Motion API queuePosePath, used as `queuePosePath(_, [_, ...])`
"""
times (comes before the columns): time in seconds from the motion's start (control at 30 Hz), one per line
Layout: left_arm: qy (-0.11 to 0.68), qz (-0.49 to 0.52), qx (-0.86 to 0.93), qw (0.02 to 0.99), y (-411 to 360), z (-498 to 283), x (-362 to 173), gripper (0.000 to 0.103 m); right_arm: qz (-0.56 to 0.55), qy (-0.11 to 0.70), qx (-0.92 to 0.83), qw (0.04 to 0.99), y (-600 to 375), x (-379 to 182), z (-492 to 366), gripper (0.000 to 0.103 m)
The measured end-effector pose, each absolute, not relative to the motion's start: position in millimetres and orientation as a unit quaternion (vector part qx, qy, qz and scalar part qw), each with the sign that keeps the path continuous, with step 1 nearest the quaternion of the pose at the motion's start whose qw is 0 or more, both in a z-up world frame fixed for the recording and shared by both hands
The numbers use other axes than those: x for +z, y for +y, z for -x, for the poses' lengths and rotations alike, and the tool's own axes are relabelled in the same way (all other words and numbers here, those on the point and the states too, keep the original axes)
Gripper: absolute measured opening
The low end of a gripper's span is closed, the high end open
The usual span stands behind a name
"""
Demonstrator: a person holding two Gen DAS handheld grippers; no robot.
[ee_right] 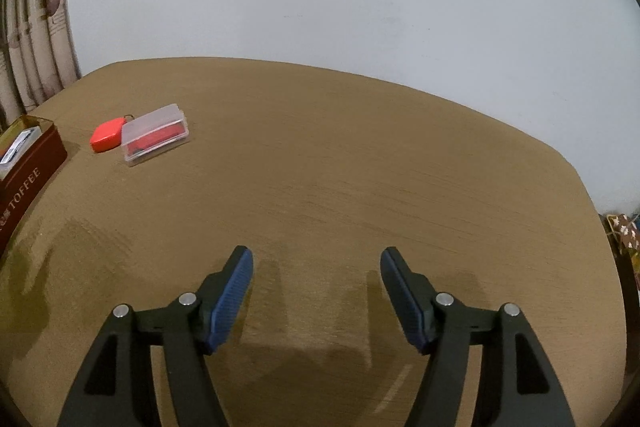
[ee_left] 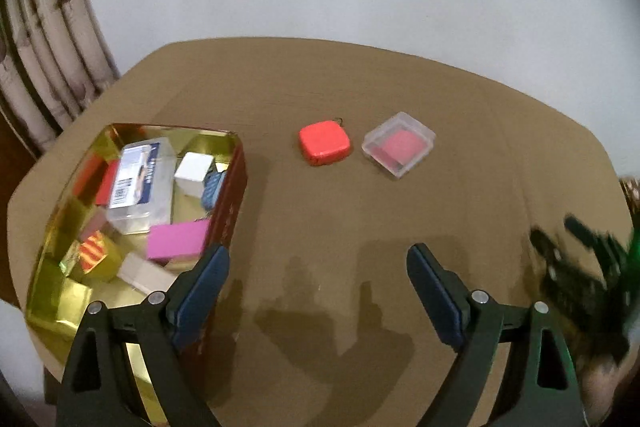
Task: Organize rigid objects
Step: 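Move the left tool toward the clear case with red contents, then grasp the clear case with the left tool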
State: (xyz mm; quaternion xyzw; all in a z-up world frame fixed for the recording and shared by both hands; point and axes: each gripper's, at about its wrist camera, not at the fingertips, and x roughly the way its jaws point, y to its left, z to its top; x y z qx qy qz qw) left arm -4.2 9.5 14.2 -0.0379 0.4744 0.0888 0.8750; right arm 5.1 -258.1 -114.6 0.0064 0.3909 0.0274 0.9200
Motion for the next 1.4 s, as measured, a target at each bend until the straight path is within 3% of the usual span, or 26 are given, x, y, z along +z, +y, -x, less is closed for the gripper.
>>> queuePosePath(0.67, [0.530, 0.175, 0.105, 0.823, 60.8, -104.9, -10.7, 0.088, -0.057, 0.377, 0.060, 0.923, -281.3, -99.7, 17.6, 0.069])
queuePosePath(1.4, [0.562, 0.165, 0.149, 0.797, 59.1, -153.6, -35.6, 0.086, -0.097, 0.374, 0.085, 0.918, -296.8, -100.3, 22.8, 0.069])
